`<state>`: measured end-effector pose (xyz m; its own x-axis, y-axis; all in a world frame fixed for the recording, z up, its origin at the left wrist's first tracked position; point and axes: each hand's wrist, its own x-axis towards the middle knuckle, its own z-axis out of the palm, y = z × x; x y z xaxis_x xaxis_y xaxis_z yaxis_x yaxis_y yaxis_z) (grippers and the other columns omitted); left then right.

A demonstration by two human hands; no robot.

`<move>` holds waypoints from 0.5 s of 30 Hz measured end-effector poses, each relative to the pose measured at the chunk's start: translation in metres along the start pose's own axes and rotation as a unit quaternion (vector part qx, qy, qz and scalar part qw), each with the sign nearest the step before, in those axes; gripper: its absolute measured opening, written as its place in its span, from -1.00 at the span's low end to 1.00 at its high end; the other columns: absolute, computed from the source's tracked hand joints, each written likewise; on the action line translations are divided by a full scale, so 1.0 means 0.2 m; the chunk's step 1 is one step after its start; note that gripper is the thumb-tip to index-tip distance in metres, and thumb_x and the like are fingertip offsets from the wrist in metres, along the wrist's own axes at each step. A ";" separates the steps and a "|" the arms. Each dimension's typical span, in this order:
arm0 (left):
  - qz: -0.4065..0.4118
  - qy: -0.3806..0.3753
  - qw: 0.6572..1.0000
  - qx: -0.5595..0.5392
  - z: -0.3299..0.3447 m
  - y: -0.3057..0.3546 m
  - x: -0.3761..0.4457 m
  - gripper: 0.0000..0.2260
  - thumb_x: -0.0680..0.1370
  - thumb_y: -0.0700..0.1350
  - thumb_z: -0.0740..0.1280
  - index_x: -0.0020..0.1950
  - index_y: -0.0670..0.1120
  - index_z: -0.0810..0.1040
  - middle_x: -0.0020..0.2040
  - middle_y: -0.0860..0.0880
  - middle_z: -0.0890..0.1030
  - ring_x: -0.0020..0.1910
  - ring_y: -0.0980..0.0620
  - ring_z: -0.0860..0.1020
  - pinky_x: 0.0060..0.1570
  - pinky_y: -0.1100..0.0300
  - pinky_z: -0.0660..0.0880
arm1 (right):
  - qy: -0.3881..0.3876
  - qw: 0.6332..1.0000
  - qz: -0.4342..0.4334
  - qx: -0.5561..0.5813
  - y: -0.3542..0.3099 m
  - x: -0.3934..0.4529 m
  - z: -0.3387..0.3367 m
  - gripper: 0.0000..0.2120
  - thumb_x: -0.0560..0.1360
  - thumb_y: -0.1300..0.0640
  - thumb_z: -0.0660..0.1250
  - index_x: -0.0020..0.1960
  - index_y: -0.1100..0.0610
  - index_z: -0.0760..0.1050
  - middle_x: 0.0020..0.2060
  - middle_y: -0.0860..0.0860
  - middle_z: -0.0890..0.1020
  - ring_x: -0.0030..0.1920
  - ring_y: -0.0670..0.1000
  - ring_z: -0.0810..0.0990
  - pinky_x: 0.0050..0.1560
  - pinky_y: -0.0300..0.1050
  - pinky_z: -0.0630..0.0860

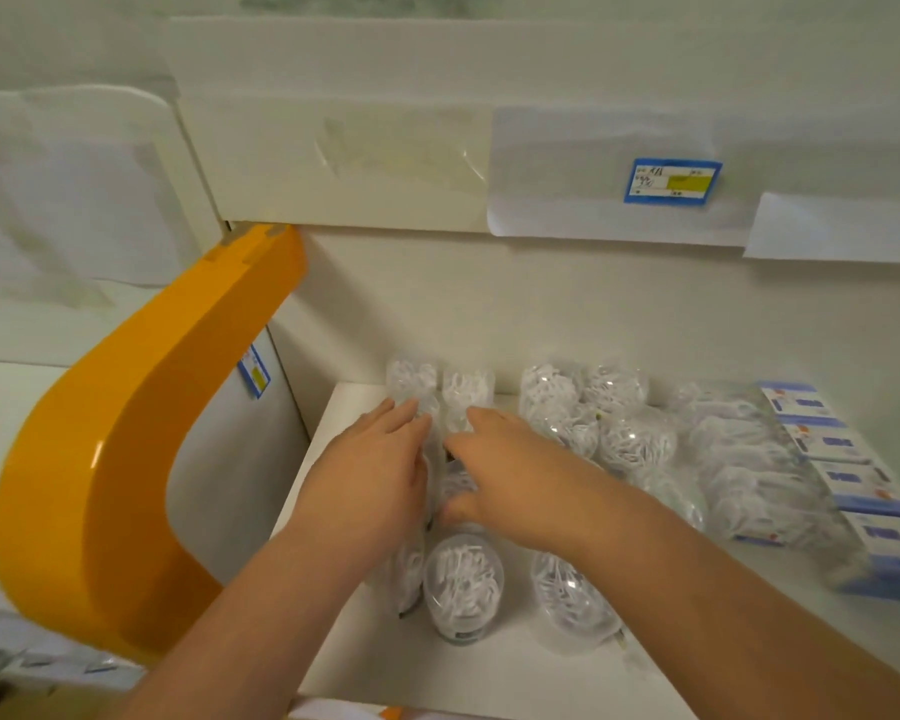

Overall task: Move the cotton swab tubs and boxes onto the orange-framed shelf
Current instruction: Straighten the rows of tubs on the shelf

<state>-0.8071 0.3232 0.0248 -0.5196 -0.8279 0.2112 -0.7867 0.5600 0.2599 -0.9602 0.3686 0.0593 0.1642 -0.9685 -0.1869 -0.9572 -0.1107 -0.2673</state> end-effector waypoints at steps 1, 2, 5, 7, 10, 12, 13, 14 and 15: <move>-0.006 -0.009 1.000 0.011 -0.01 0.00 0.01 -0.57 0.51 -0.08 -0.01 0.18 -0.12 0.56 0.23 -0.08 0.56 0.24 -0.11 0.47 0.22 0.07 0.36 | 0.010 1.000 -0.010 0.003 0.01 0.01 0.00 -0.57 0.44 -0.15 0.40 0.18 0.09 0.50 0.14 0.04 0.41 0.25 0.09 0.37 0.08 -0.06 0.40; -0.010 -0.019 1.000 0.019 -0.02 0.00 0.01 -0.51 0.46 -0.04 -0.08 0.13 -0.12 0.57 0.18 -0.08 0.57 0.19 -0.11 0.49 0.19 0.04 0.39 | 0.023 1.000 -0.017 0.002 0.01 0.02 0.00 -0.59 0.44 -0.15 0.40 0.17 0.08 0.52 0.10 0.01 0.44 0.21 0.06 0.41 0.04 -0.08 0.41; -0.014 -0.023 1.000 0.013 -0.03 0.00 0.02 -0.47 0.46 -0.03 -0.12 0.15 -0.11 0.56 0.22 -0.07 0.55 0.24 -0.11 0.45 0.23 0.03 0.37 | 0.036 0.999 -0.022 -0.003 0.03 0.02 -0.02 -0.47 0.41 -0.20 0.43 0.28 0.03 0.48 0.19 -0.03 0.47 0.25 0.03 0.44 0.16 0.03 0.47; -0.032 -0.029 0.999 -0.009 -0.05 0.00 0.00 -0.60 0.56 -0.10 0.01 0.30 -0.07 0.49 0.38 -0.03 0.44 0.39 -0.06 0.33 0.33 0.09 0.26 | 0.009 1.000 -0.011 -0.002 0.05 0.00 -0.03 -0.31 0.39 -0.23 0.45 0.41 0.01 0.36 0.37 -0.01 0.37 0.40 0.04 0.31 0.32 0.08 0.39; -0.057 -0.042 0.996 -0.051 -0.06 0.00 -0.03 -0.72 0.59 -0.14 0.15 0.29 -0.08 0.44 0.35 0.01 0.39 0.30 0.03 0.32 0.16 0.20 0.27 | -0.004 1.000 0.005 -0.021 0.07 -0.02 -0.02 -0.28 0.40 -0.21 0.45 0.46 -0.02 0.29 0.43 0.01 0.29 0.43 0.06 0.26 0.33 0.13 0.39; -0.080 -0.082 0.988 -0.103 -0.08 0.03 -0.03 -0.72 0.59 -0.10 0.17 0.30 -0.08 0.38 0.35 0.04 0.32 0.23 0.03 0.35 0.02 0.21 0.28 | 0.012 1.000 0.008 -0.028 0.07 -0.02 -0.01 -0.35 0.41 -0.19 0.43 0.42 -0.03 0.33 0.39 0.01 0.33 0.37 0.09 0.36 0.25 0.15 0.45; -0.087 -0.100 0.984 -0.117 -0.08 0.04 -0.03 -0.68 0.59 -0.07 0.19 0.34 -0.06 0.34 0.39 0.07 0.26 0.25 0.03 0.36 0.04 0.19 0.29 | 0.018 0.999 0.010 -0.032 0.06 -0.01 -0.01 -0.38 0.42 -0.18 0.42 0.41 -0.04 0.35 0.38 0.01 0.34 0.33 0.10 0.41 0.22 0.15 0.48; -0.087 -0.113 0.983 -0.113 -0.08 0.05 -0.03 -0.64 0.59 -0.04 0.21 0.37 -0.05 0.30 0.43 0.10 0.21 0.28 0.03 0.37 0.10 0.19 0.31 | 0.023 0.999 0.011 -0.035 0.06 -0.01 0.00 -0.40 0.42 -0.17 0.41 0.40 -0.04 0.35 0.37 0.02 0.36 0.31 0.11 0.43 0.20 0.15 0.49; -0.082 -0.118 0.984 -0.106 -0.08 0.05 -0.02 -0.61 0.59 -0.02 0.23 0.39 -0.03 0.28 0.48 0.11 0.15 0.32 0.02 0.37 0.14 0.18 0.32 | 0.025 0.999 0.015 -0.033 0.06 -0.01 0.00 -0.40 0.43 -0.16 0.41 0.40 -0.05 0.36 0.37 0.01 0.36 0.31 0.11 0.44 0.20 0.14 0.49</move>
<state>-0.8073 0.3324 0.0408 -0.4736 -0.8781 -0.0680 -0.7923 0.3910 0.4684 -0.9723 0.3682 0.0569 0.1243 -0.9815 -0.1456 -0.9754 -0.0939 -0.1995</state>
